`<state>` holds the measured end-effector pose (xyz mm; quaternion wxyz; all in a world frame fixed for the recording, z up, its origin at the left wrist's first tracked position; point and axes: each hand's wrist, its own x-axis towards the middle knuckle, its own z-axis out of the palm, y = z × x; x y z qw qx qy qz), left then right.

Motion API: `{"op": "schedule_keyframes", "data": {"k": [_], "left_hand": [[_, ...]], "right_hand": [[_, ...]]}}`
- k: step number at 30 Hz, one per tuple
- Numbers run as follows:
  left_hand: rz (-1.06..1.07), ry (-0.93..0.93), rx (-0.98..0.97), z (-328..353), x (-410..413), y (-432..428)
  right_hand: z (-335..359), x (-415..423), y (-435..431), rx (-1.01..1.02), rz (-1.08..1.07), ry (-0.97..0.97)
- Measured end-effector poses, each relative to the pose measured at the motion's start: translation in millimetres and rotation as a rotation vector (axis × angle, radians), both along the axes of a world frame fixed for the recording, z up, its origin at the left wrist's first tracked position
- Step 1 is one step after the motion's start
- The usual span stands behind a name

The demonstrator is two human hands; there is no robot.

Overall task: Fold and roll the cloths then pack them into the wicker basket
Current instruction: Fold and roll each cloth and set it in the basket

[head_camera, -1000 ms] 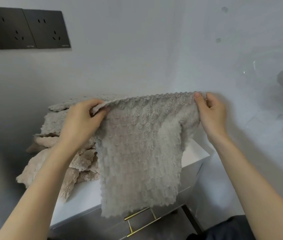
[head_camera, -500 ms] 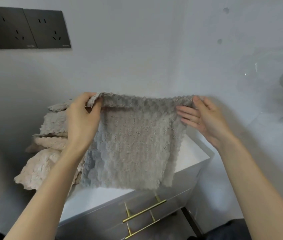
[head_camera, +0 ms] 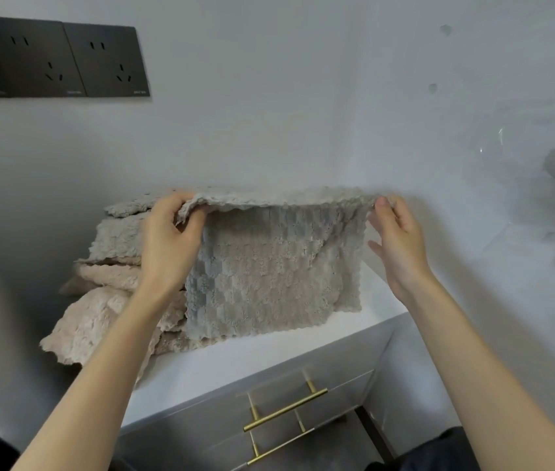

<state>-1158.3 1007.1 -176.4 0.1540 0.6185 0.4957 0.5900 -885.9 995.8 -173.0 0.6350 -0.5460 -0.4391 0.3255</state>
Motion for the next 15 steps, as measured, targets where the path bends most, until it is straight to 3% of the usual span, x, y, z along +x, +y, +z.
{"op": "schedule_keyframes", "data": {"k": [5,10,15], "left_hand": [[-0.017,0.223,-0.075,-12.2,-3.9,-14.9],[-0.104,0.297,-0.218,-15.3,-15.2,-33.2],[-0.26,0.172,-0.377,-14.2,-27.2,-50.9]], "right_hand": [[-15.0,10.8,-4.1,-0.202,0.008,-0.028],[-19.5,17.1,-12.4,-0.314,0.037,0.165],[-31.1,19.7,-17.4,-0.341,0.086,0.101]]}}
